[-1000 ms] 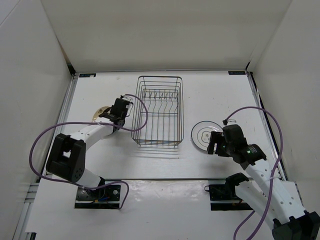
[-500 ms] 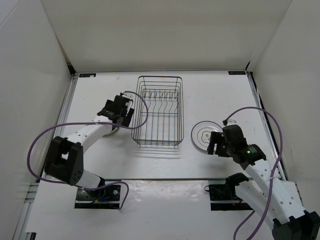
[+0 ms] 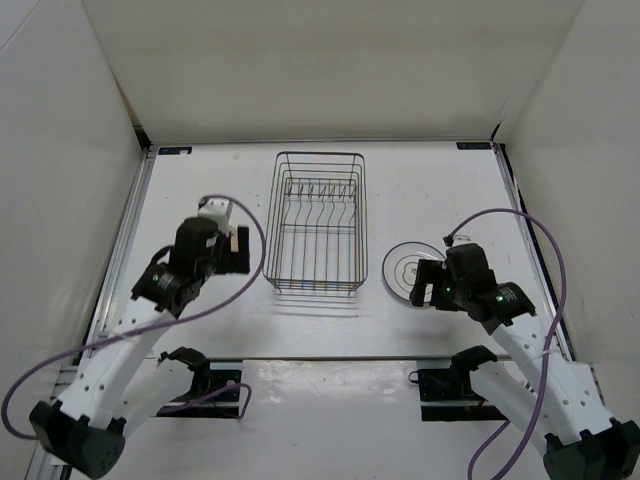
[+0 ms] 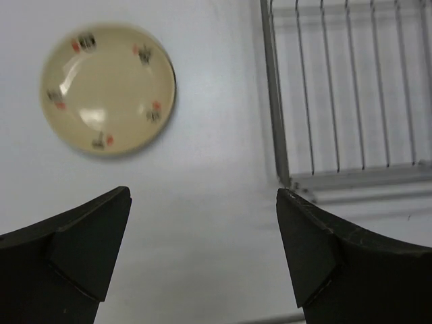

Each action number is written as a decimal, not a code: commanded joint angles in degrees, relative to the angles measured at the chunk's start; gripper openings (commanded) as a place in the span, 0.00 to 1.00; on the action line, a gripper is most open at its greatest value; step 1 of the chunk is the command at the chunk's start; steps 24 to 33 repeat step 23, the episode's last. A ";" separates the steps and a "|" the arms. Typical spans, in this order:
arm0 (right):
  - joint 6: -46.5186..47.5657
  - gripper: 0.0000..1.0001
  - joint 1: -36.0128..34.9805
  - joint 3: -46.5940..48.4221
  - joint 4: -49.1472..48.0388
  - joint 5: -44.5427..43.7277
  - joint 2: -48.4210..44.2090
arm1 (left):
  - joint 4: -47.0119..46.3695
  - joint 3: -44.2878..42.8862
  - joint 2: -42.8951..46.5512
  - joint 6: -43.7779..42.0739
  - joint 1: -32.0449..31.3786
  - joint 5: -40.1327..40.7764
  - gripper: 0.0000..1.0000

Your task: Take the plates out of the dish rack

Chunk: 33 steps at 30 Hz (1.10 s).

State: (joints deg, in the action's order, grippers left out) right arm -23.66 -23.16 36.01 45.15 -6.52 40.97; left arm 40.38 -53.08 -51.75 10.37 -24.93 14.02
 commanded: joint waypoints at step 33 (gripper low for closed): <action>8.10 0.90 0.04 25.25 21.82 -10.96 -2.04 | -7.42 27.32 23.00 -1.76 -0.12 -6.73 1.00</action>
